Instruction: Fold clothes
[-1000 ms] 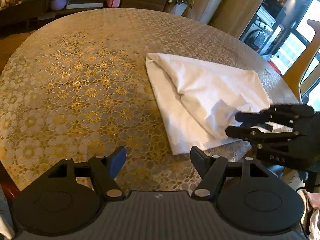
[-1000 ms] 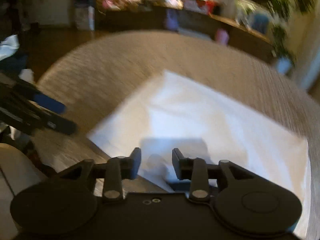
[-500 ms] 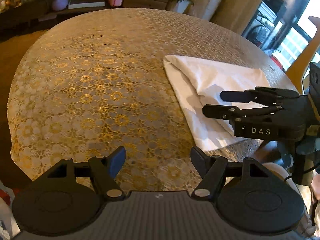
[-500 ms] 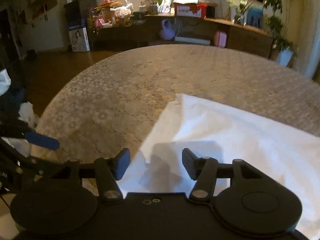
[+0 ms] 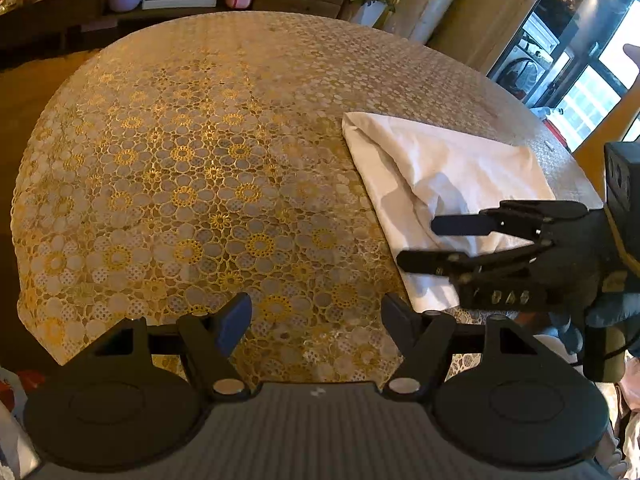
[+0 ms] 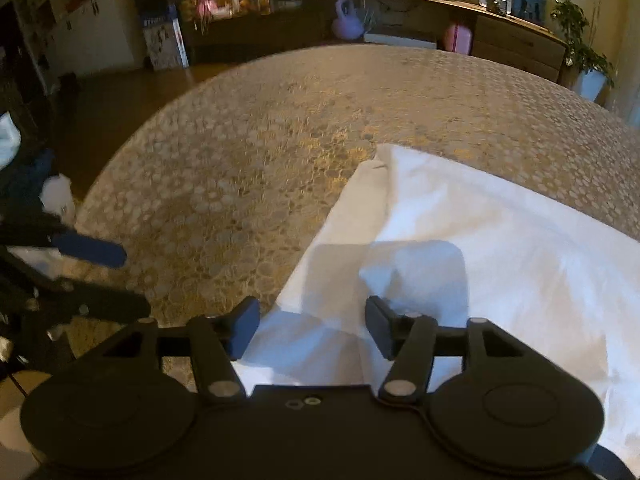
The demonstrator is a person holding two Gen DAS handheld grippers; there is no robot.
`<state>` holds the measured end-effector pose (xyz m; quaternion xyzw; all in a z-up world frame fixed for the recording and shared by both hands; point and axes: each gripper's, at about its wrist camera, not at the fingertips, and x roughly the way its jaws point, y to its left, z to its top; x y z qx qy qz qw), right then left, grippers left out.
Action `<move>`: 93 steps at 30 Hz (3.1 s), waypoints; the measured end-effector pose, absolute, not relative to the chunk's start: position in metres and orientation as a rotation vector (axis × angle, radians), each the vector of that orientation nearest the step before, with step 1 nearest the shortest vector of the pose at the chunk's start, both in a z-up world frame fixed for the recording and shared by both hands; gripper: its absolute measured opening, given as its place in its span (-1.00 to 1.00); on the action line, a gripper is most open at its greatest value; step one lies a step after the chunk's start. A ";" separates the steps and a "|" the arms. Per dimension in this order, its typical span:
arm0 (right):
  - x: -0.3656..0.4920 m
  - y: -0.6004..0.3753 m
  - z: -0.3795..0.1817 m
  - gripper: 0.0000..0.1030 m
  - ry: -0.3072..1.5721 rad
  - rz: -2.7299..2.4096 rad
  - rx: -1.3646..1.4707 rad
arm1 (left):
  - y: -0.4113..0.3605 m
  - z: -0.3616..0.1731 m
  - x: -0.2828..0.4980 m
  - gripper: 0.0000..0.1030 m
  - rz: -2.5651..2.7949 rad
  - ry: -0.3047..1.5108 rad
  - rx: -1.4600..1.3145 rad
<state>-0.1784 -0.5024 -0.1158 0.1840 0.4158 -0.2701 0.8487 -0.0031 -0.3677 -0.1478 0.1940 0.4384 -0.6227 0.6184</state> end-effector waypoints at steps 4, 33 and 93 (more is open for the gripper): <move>-0.170 -0.497 -0.119 1.00 0.910 -0.600 0.357 | -0.369 -0.145 -0.002 0.37 -1.436 1.002 0.439; -0.228 -0.532 -0.099 1.00 0.770 -0.508 0.520 | -0.545 -0.166 -0.045 -0.47 -1.367 1.407 0.314; -0.262 -0.553 -0.099 1.00 0.668 -0.634 0.578 | -0.599 -0.134 -0.095 -0.84 -1.203 1.239 0.486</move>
